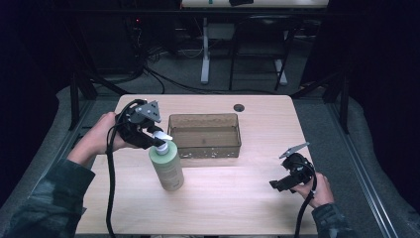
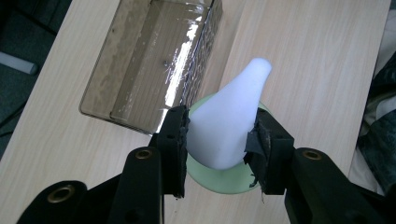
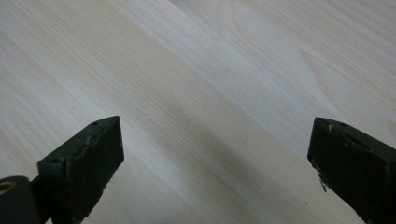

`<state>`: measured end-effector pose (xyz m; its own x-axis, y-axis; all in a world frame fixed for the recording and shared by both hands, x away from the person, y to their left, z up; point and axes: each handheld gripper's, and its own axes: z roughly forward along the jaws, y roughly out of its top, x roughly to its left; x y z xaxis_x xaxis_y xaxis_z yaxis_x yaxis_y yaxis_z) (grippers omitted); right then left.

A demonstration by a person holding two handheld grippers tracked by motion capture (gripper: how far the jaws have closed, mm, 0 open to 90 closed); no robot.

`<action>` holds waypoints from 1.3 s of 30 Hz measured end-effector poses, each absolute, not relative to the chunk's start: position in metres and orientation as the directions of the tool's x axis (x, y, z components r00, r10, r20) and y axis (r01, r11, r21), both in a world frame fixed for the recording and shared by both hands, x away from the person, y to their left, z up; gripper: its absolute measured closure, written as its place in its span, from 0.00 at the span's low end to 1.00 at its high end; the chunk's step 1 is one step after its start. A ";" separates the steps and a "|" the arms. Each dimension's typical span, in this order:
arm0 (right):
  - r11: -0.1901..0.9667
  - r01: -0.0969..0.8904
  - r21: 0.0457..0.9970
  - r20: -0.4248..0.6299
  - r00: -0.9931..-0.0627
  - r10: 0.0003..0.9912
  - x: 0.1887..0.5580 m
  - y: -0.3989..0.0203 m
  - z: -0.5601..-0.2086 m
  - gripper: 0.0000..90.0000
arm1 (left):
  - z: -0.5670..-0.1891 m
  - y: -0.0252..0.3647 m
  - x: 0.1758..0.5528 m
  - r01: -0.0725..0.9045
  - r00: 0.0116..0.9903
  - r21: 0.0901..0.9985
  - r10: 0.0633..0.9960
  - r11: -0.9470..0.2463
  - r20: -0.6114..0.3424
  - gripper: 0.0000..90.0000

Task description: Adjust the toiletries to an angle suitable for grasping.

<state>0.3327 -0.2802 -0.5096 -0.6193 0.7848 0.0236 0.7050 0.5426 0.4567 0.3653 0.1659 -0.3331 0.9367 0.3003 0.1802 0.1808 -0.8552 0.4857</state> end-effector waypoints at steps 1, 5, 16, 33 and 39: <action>0.543 0.705 0.457 0.024 -0.619 0.785 0.333 -0.280 -0.510 0.04 | -0.333 0.166 0.365 0.181 0.937 0.486 0.300 -0.855 0.180 0.68; 0.542 0.705 0.458 0.025 -0.619 0.785 0.333 -0.280 -0.510 0.04 | -0.333 0.162 0.366 0.208 0.927 0.489 0.330 -0.847 0.176 0.68; 0.533 0.709 0.462 0.031 -0.614 0.789 0.332 -0.280 -0.510 0.04 | -0.334 0.153 0.369 0.262 0.904 0.492 0.390 -0.830 0.176 0.68; 0.528 0.713 0.461 0.036 -0.609 0.792 0.331 -0.280 -0.509 0.03 | -0.339 0.161 0.379 0.263 0.926 0.547 0.368 -0.795 0.089 0.61; 0.526 0.715 0.462 0.039 -0.608 0.793 0.331 -0.280 -0.509 0.03 | -0.344 0.160 0.380 0.261 0.930 0.548 0.360 -0.794 0.078 0.67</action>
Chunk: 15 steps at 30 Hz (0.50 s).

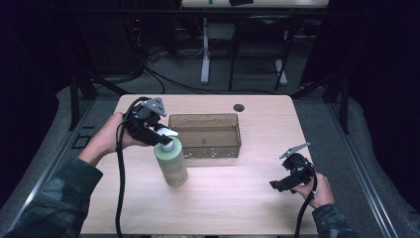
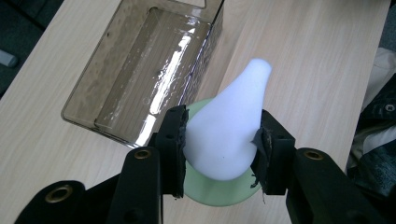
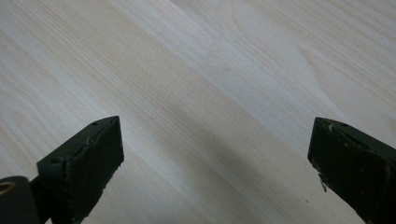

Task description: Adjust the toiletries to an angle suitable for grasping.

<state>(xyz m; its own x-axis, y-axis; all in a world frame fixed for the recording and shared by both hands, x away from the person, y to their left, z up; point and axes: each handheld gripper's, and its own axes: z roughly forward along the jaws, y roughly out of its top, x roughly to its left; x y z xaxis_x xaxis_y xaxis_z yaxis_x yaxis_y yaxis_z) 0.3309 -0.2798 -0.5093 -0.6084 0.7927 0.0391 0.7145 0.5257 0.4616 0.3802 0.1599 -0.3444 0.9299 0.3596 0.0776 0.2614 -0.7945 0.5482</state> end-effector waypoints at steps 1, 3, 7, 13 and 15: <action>0.528 0.712 0.463 0.034 -0.609 0.792 0.330 -0.280 -0.509 0.03 | -0.345 0.161 0.380 0.259 0.930 0.555 0.360 -0.790 0.078 0.68; 0.520 0.717 0.465 0.038 -0.603 0.797 0.329 -0.282 -0.509 0.03 | -0.345 0.162 0.380 0.259 0.930 0.562 0.360 -0.786 0.075 0.68; 0.513 0.720 0.468 0.038 -0.596 0.802 0.328 -0.284 -0.509 0.02 | -0.346 0.162 0.380 0.268 0.928 0.574 0.367 -0.774 0.061 0.68; 0.519 0.718 0.464 0.033 -0.599 0.800 0.329 -0.284 -0.510 0.02 | -0.346 0.162 0.381 0.262 0.930 0.579 0.362 -0.772 0.061 0.69; 0.521 0.716 0.465 0.033 -0.601 0.798 0.329 -0.284 -0.511 0.02 | -0.346 0.162 0.381 0.277 0.924 0.575 0.377 -0.770 0.060 0.69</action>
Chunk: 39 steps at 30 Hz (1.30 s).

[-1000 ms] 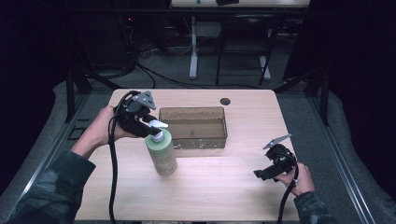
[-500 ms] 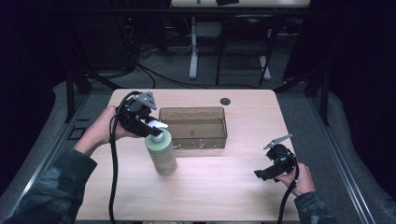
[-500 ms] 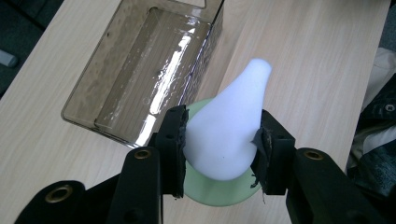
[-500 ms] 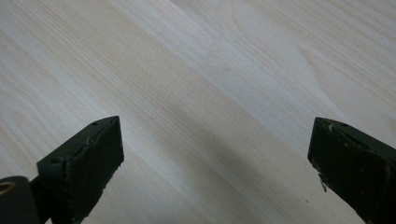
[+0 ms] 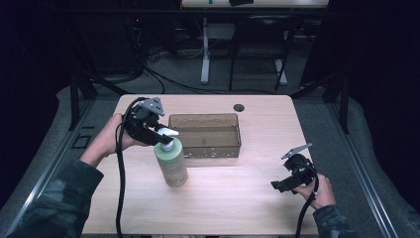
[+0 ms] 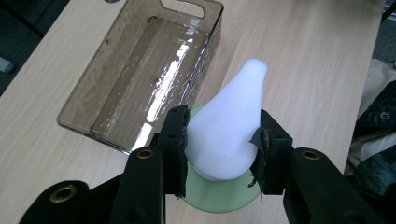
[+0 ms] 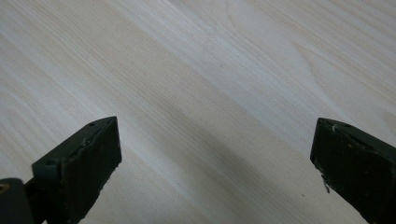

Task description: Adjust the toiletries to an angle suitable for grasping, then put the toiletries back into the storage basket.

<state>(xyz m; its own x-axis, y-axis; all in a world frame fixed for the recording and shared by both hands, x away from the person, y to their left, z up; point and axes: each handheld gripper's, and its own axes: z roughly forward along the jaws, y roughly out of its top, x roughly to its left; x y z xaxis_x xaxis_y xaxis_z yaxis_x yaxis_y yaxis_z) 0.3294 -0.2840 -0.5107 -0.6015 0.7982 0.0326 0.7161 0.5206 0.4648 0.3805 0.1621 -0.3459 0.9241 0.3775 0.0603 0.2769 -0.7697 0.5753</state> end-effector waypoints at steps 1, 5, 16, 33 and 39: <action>0.521 0.718 0.463 0.032 -0.600 0.799 0.329 -0.284 -0.511 0.02 | -0.346 0.162 0.381 0.282 0.923 0.573 0.380 -0.770 0.058 0.69; 0.515 0.719 0.466 0.034 -0.597 0.802 0.329 -0.284 -0.511 0.02 | -0.345 0.160 0.379 0.270 0.925 0.567 0.372 -0.778 0.070 0.69; 0.519 0.716 0.468 0.035 -0.601 0.798 0.329 -0.282 -0.511 0.02 | -0.345 0.160 0.378 0.269 0.925 0.560 0.372 -0.783 0.076 0.69; 0.523 0.712 0.469 0.028 -0.604 0.796 0.330 -0.283 -0.511 0.01 | -0.332 0.157 0.374 0.270 0.920 0.557 0.380 -0.786 0.091 0.69; 0.526 0.709 0.470 0.024 -0.606 0.795 0.330 -0.284 -0.511 0.01 | -0.324 0.156 0.370 0.265 0.917 0.559 0.385 -0.786 0.106 0.69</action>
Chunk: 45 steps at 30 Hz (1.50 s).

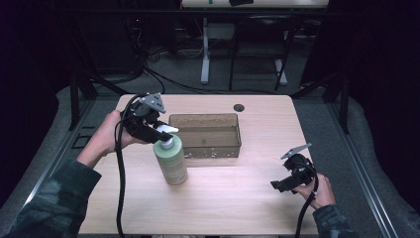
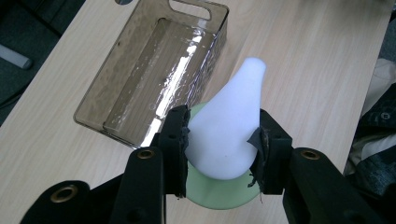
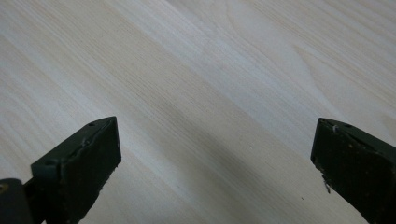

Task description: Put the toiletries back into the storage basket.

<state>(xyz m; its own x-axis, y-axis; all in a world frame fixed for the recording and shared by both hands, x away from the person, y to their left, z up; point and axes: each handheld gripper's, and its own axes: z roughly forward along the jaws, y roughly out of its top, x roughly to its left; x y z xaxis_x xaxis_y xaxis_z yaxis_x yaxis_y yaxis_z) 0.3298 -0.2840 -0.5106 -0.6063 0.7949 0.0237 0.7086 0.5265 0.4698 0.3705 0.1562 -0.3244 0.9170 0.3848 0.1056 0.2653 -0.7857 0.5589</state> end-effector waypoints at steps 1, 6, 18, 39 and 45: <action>0.530 0.706 0.470 0.019 -0.608 0.794 0.329 -0.285 -0.510 0.01 | -0.321 0.156 0.370 0.258 0.918 0.558 0.381 -0.789 0.113 0.69; 0.523 0.709 0.472 0.022 -0.603 0.798 0.329 -0.284 -0.510 0.01 | -0.315 0.155 0.368 0.256 0.917 0.561 0.381 -0.787 0.116 0.69; 0.517 0.715 0.471 0.028 -0.598 0.801 0.328 -0.284 -0.510 0.00 | -0.302 0.150 0.365 0.247 0.918 0.557 0.376 -0.793 0.129 0.69; 0.515 0.714 0.475 0.028 -0.597 0.801 0.328 -0.285 -0.510 0.00 | -0.273 0.142 0.364 0.199 0.918 0.560 0.353 -0.804 0.181 0.69; 0.513 0.714 0.477 0.032 -0.598 0.801 0.328 -0.285 -0.510 0.00 | -0.265 0.140 0.363 0.183 0.921 0.554 0.339 -0.812 0.192 0.69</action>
